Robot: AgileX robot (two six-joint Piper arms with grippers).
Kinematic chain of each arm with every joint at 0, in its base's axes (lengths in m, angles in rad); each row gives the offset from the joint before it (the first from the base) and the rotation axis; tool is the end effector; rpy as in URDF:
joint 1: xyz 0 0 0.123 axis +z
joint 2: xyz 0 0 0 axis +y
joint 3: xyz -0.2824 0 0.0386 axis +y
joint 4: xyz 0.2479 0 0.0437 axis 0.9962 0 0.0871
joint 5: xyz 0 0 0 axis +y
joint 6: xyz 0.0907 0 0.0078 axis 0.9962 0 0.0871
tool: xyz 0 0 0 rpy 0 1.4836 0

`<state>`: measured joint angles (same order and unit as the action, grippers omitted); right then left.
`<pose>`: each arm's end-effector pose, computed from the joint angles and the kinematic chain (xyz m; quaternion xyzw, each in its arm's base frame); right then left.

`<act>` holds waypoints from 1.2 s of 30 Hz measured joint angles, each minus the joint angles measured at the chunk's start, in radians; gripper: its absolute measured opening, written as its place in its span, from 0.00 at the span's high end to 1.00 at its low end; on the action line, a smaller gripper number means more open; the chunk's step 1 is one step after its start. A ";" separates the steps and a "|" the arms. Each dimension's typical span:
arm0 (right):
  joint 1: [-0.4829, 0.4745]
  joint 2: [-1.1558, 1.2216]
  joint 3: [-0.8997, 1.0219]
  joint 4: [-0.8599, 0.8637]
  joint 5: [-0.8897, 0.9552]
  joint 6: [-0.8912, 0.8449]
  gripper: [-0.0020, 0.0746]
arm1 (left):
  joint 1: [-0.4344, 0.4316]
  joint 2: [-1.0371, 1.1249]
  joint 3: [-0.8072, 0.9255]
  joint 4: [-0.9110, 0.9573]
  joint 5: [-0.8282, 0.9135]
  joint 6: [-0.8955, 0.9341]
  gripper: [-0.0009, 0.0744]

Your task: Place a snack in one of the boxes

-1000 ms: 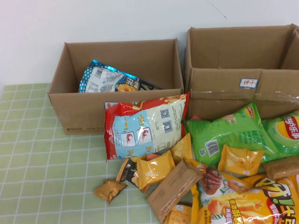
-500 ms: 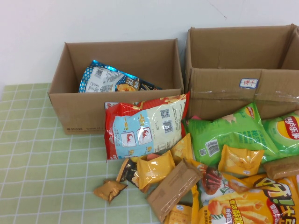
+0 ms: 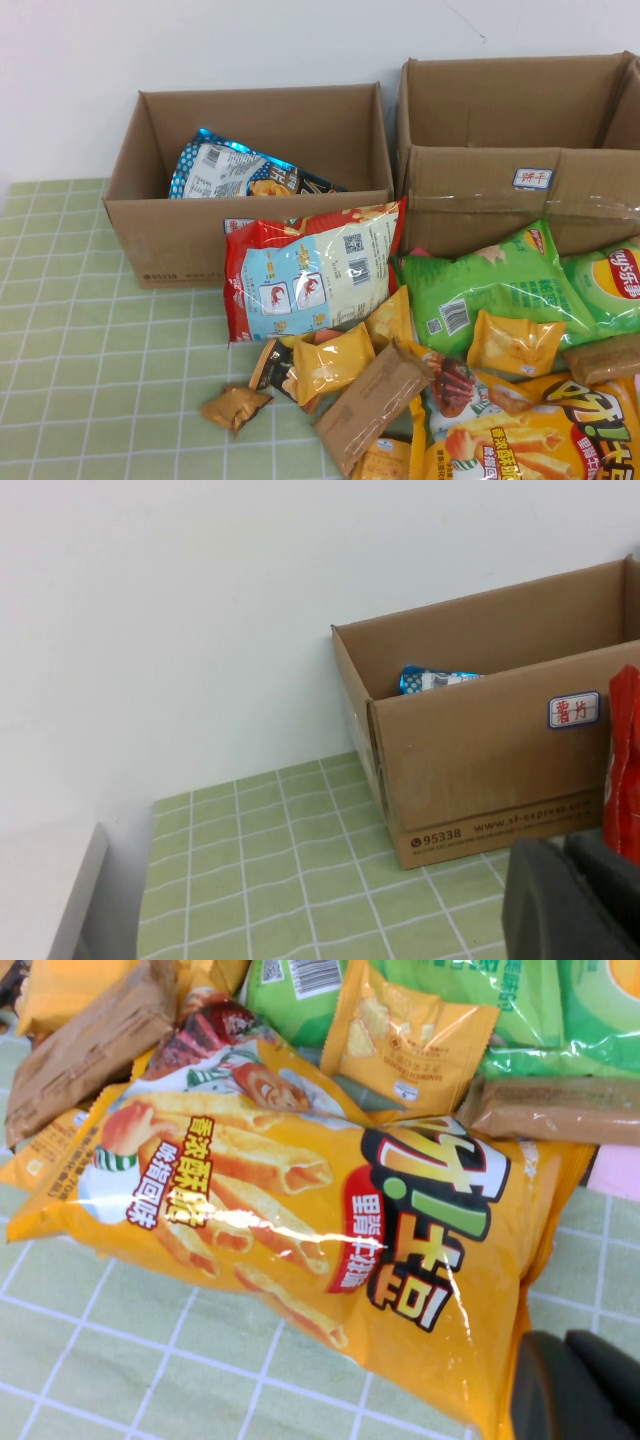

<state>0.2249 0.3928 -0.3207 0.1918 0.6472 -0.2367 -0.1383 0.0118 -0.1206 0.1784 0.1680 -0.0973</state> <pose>0.0733 0.0275 0.2396 -0.1622 0.8738 0.0834 0.4507 0.0506 -0.0043 0.2379 0.0648 0.6932 -0.0111 0.7178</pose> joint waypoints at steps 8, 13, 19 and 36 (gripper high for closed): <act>0.000 0.000 0.000 0.000 0.000 0.000 0.97 | 0.000 -0.023 0.140 -0.004 -0.083 0.000 0.99; 0.000 0.000 0.001 0.000 0.000 0.000 0.97 | 0.000 -0.025 0.142 -0.015 0.080 0.002 0.99; 0.000 0.000 0.001 0.000 0.000 0.000 0.97 | 0.000 -0.025 0.140 -0.026 0.156 0.027 0.99; 0.000 0.000 0.001 0.002 0.000 0.000 0.98 | 0.000 -0.025 0.140 -0.026 0.156 0.029 0.99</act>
<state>0.2249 0.3928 -0.3199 0.1937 0.6472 -0.2367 -0.1383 -0.0134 0.0193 0.1522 0.3239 -0.0679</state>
